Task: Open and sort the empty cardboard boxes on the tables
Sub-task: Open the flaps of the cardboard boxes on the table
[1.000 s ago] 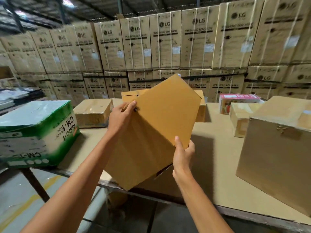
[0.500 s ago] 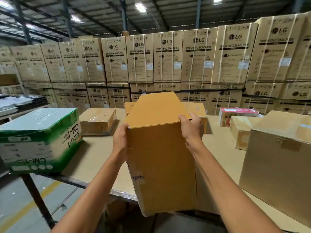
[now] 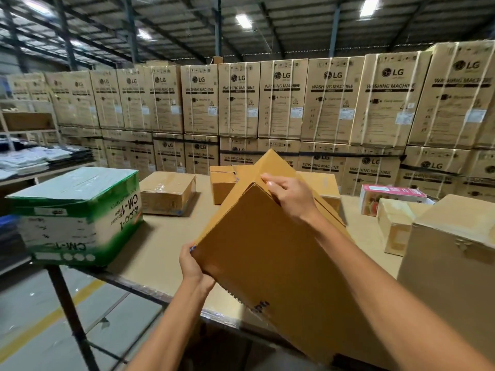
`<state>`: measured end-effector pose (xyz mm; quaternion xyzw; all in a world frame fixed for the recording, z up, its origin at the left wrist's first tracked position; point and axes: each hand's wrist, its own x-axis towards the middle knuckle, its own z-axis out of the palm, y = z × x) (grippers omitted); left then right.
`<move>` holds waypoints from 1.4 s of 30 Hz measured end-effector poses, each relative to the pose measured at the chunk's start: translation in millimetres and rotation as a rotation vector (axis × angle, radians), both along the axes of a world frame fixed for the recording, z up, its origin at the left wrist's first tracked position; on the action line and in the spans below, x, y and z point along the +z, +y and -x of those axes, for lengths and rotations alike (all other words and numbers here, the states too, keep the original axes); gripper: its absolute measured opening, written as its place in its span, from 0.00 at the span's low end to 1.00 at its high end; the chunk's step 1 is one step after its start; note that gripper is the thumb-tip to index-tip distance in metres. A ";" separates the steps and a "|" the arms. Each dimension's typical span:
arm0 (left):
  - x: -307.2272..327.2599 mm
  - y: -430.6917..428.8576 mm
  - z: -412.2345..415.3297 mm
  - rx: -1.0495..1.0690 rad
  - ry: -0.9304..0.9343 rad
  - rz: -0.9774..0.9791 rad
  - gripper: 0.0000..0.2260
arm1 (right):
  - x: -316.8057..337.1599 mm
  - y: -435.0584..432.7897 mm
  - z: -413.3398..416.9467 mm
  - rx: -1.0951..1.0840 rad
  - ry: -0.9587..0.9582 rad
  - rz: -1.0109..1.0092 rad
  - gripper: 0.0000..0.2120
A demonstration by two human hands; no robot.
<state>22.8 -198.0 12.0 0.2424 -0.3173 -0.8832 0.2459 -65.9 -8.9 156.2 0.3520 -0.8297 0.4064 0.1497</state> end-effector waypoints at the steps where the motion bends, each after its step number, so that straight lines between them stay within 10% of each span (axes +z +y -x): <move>1: -17.0 4.6 0.5 -0.014 -0.053 -0.045 0.10 | -10.5 -0.1 6.0 0.059 -0.020 -0.086 0.19; 7: -75.3 9.8 -1.8 0.035 -0.275 -0.135 0.13 | -74.5 19.5 33.0 -0.112 -0.248 -0.533 0.49; 14: -102.9 -44.8 15.9 0.043 -0.537 -0.059 0.20 | -140.6 40.5 32.6 -0.166 -0.281 -0.700 0.33; 22: -54.3 -58.8 21.8 0.075 -0.402 0.080 0.16 | -165.6 -19.4 13.2 -0.140 -0.157 -0.846 0.28; 30: -6.0 0.6 28.9 0.129 -0.228 1.704 0.10 | -170.7 -19.7 7.8 -0.182 -0.105 -0.560 0.23; 33: 1.8 38.9 53.8 -0.172 -0.153 2.009 0.13 | -172.1 -17.0 5.8 -0.358 -0.120 -0.362 0.17; 42: 60.4 36.8 82.5 -0.580 -0.688 2.400 0.14 | -167.4 -21.9 14.1 -0.428 -0.087 -0.528 0.16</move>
